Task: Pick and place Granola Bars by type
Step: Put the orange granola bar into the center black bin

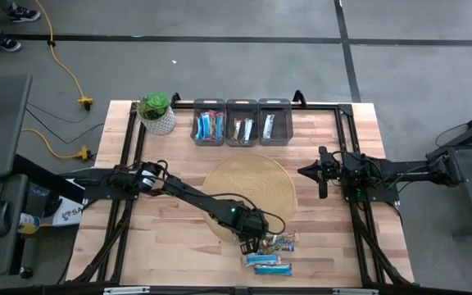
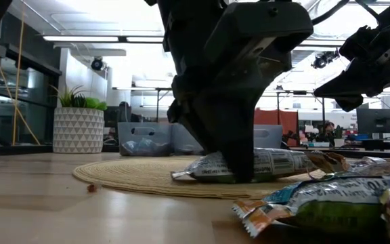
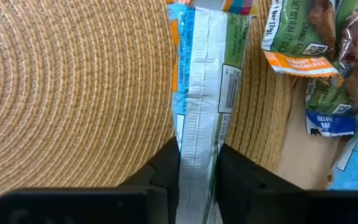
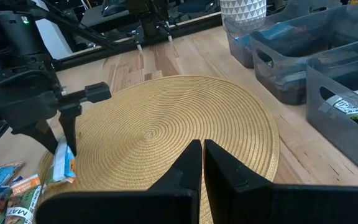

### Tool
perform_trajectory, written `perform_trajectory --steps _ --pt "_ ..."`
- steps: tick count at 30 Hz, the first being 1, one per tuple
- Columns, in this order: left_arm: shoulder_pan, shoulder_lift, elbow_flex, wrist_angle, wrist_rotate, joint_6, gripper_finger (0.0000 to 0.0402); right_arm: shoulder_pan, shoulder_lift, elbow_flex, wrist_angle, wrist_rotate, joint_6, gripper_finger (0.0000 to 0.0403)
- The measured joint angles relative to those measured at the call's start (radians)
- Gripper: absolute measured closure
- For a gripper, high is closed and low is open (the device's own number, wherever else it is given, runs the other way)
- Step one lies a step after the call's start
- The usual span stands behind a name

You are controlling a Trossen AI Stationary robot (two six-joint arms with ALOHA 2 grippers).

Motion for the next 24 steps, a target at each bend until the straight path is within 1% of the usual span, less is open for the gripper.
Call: perform_trajectory --steps 5,10,13,17,24 --pt "0.000 -0.023 -0.005 -0.020 -0.001 0.000 0.0341 0.000 0.000 0.000 0.000 0.000 0.000 0.0402" --pt "-0.001 -0.081 -0.005 -0.026 -0.034 0.021 0.0343 0.000 0.000 0.000 0.000 0.000 0.000 0.0402" --pt "-0.001 -0.124 -0.004 -0.050 -0.081 0.029 0.0344 0.000 0.000 0.000 0.000 0.000 0.000 0.0402" --pt "0.000 -0.208 -0.004 -0.040 -0.138 0.081 0.0344 0.000 0.000 0.000 0.000 0.000 0.000 0.0402" --pt "0.000 -0.372 -0.002 -0.044 -0.299 0.179 0.0344 0.000 0.000 0.000 0.000 0.000 0.000 0.0402"
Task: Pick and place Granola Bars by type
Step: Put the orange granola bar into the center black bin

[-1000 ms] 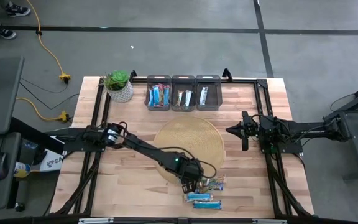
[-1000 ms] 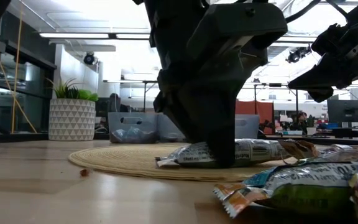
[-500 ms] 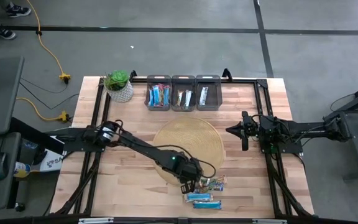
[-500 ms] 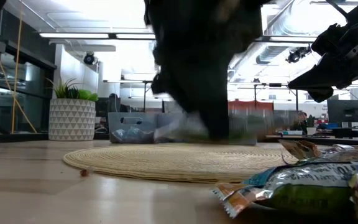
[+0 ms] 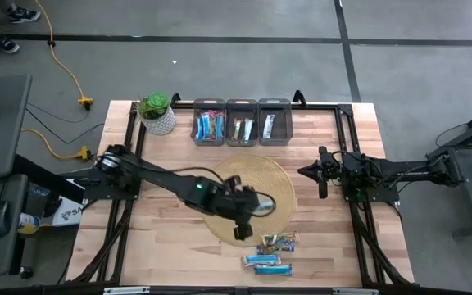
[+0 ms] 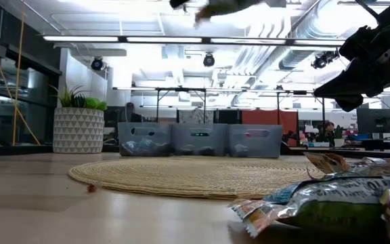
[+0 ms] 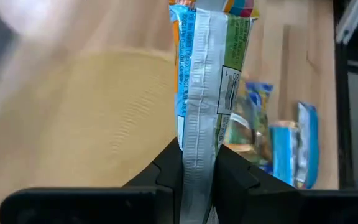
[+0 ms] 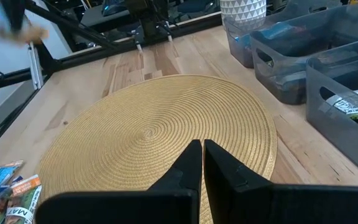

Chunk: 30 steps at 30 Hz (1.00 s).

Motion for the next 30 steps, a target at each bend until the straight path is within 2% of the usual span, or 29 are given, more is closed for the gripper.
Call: perform_trajectory --steps 8,11,13,15,21,23,25,30 --pt "0.003 -0.182 0.000 -0.090 -0.201 0.028 0.0344 0.000 0.000 0.000 0.005 0.000 0.000 0.0402" --pt "0.024 -0.243 0.000 -0.087 -0.201 0.052 0.0344 0.000 0.000 0.000 0.003 0.000 0.000 0.0402" --pt "0.042 -0.276 0.000 -0.054 -0.158 0.085 0.0344 0.000 0.000 0.000 0.000 0.000 0.000 0.0402" --pt "0.067 -0.305 0.000 0.007 -0.069 0.129 0.0344 0.000 0.000 0.000 0.000 0.000 0.000 0.0402" --pt "0.163 -0.351 0.002 0.242 0.337 0.215 0.0344 0.000 0.000 0.000 0.000 0.000 0.000 0.0402" --pt "0.192 -0.357 0.000 0.286 0.440 0.226 0.0344 0.000 0.000 0.000 0.001 0.000 0.000 0.0402" --pt "0.218 -0.360 0.002 0.326 0.489 0.234 0.0344 0.000 -0.001 0.000 -0.002 0.000 0.000 0.0402" --pt "0.273 -0.364 0.001 0.341 0.537 0.260 0.0344 0.000 0.000 0.000 0.000 0.000 0.000 0.0402"
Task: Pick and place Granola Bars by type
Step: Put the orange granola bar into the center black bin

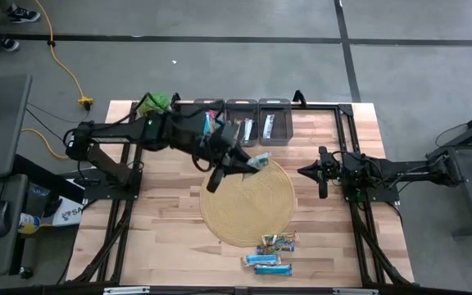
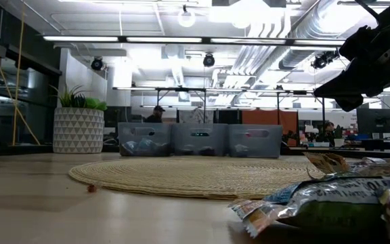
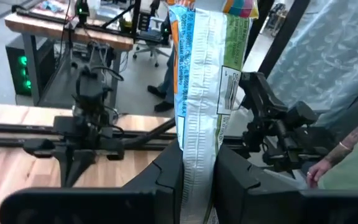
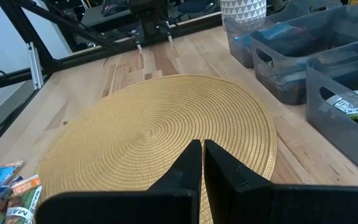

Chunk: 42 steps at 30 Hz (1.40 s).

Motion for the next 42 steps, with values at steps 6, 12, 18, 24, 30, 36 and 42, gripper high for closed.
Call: perform_trajectory --steps 6,12,18,24,30,36,42 --pt "0.087 -0.001 0.000 0.080 0.101 0.016 0.0344 0.000 0.000 0.000 0.000 0.000 0.000 0.0402" --pt "0.204 -0.001 0.000 0.137 0.099 0.054 0.0344 0.000 0.000 0.000 0.000 0.000 0.000 0.0402" --pt "0.376 0.008 0.000 0.149 -0.019 0.052 0.0344 0.000 0.000 0.000 0.000 0.000 0.000 0.0402" --pt "0.543 0.082 0.000 0.158 -0.171 -0.135 0.0344 0.000 0.000 0.000 0.000 0.000 0.000 0.0402" --pt "0.629 0.203 -0.001 0.066 -0.279 -0.458 0.0344 0.000 0.000 0.000 0.000 0.000 0.000 0.0402" --pt "0.643 0.329 -0.001 -0.102 -0.267 -0.607 0.0344 0.000 0.000 0.000 0.000 0.000 0.000 0.0402" --pt "0.629 0.434 0.000 -0.249 -0.264 -0.702 0.0344 0.000 0.000 0.000 0.000 0.000 0.000 0.0402"
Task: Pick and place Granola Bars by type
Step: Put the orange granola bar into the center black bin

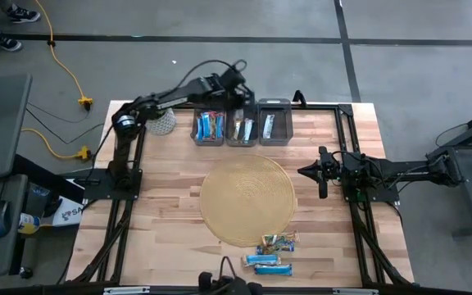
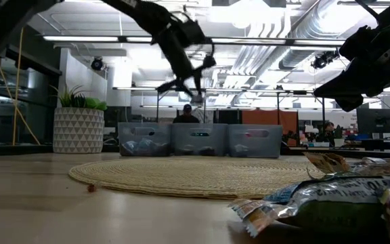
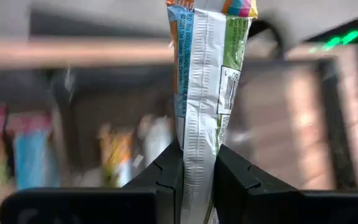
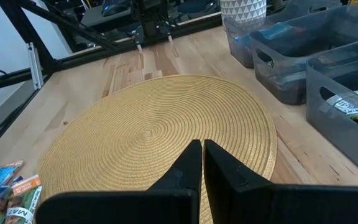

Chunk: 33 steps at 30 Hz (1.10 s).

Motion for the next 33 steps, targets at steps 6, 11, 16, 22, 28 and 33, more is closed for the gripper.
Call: perform_trajectory --steps 6,11,16,22,28,33 --pt "-0.015 0.062 -0.001 -0.076 0.020 -0.049 0.0344 0.000 0.000 0.000 0.000 0.000 0.000 0.0402" --pt "-0.047 0.083 -0.001 -0.106 -0.020 -0.085 0.0344 0.000 0.000 0.000 0.000 0.000 0.000 0.0402" --pt "-0.061 0.084 0.001 -0.133 -0.063 -0.114 0.0344 0.000 0.000 0.000 0.000 0.000 0.000 0.0402" --pt "-0.059 0.084 0.001 -0.135 -0.066 -0.062 0.0344 0.000 0.000 0.000 0.000 0.000 0.000 0.0402" --pt "-0.059 0.084 0.001 -0.133 -0.032 -0.047 0.0343 0.000 0.000 0.000 0.000 0.000 0.000 0.0402" --pt "-0.059 0.084 0.001 -0.131 0.001 -0.017 0.0319 0.000 0.000 0.000 0.000 0.000 0.000 0.0402"
